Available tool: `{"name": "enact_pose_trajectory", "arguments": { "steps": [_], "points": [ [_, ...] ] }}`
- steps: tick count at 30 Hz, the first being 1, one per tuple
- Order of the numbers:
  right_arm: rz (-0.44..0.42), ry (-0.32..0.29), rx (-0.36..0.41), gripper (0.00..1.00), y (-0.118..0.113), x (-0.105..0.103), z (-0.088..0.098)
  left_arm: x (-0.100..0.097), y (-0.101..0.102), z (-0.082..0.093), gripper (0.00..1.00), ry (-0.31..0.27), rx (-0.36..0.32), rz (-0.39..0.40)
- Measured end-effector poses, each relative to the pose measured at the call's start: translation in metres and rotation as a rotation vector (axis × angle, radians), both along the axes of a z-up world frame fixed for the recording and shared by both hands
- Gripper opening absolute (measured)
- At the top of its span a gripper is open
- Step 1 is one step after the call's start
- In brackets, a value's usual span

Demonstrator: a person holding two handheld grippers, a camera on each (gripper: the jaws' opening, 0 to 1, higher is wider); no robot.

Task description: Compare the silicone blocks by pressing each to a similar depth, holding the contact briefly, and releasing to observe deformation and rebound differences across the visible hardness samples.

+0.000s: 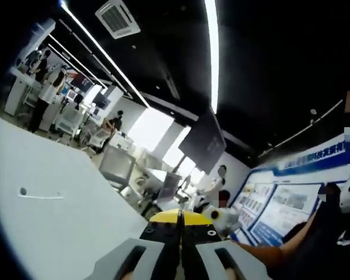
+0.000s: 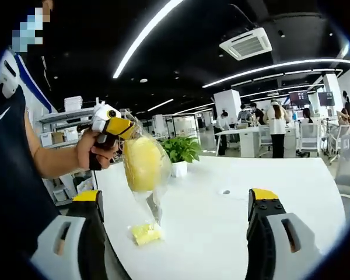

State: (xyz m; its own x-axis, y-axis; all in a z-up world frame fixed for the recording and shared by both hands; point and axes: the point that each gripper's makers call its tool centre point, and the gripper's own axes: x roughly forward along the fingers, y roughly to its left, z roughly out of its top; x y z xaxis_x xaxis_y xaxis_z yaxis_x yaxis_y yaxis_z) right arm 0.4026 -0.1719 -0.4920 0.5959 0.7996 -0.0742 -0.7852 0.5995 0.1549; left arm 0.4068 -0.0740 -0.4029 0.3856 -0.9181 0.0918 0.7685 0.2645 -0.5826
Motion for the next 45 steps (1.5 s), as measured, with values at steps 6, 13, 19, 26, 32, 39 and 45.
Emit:
{"name": "enact_pose_trajectory", "arguments": {
  "steps": [6,13,19,26,32,39,45],
  "points": [
    [-0.058,0.025,-0.042,0.96,-0.021,-0.006,-0.022,0.005,-0.003,-0.016,0.00,0.052,-0.037,0.013],
    [-0.146,-0.002,-0.106,0.96,-0.048,-0.012,-0.043,0.008,-0.010,-0.039,0.00,0.113,-0.054,0.020],
    [-0.176,0.047,-0.095,0.96,-0.062,-0.016,-0.059,0.014,-0.010,-0.058,0.00,0.159,-0.060,0.031],
    [-0.207,0.068,-0.102,0.96,-0.076,-0.018,-0.070,0.019,-0.008,-0.081,0.00,0.217,-0.080,0.039],
    [-0.225,0.091,-0.123,0.96,-0.083,-0.022,-0.083,0.021,-0.007,-0.104,0.00,0.277,-0.095,0.046],
    [-0.237,0.118,-0.127,0.96,-0.088,-0.026,-0.094,0.023,-0.006,-0.131,0.00,0.349,-0.123,0.057],
    [-0.242,0.131,-0.145,0.96,-0.090,-0.028,-0.102,0.025,-0.005,-0.156,0.00,0.413,-0.129,0.072]
  ]
}}
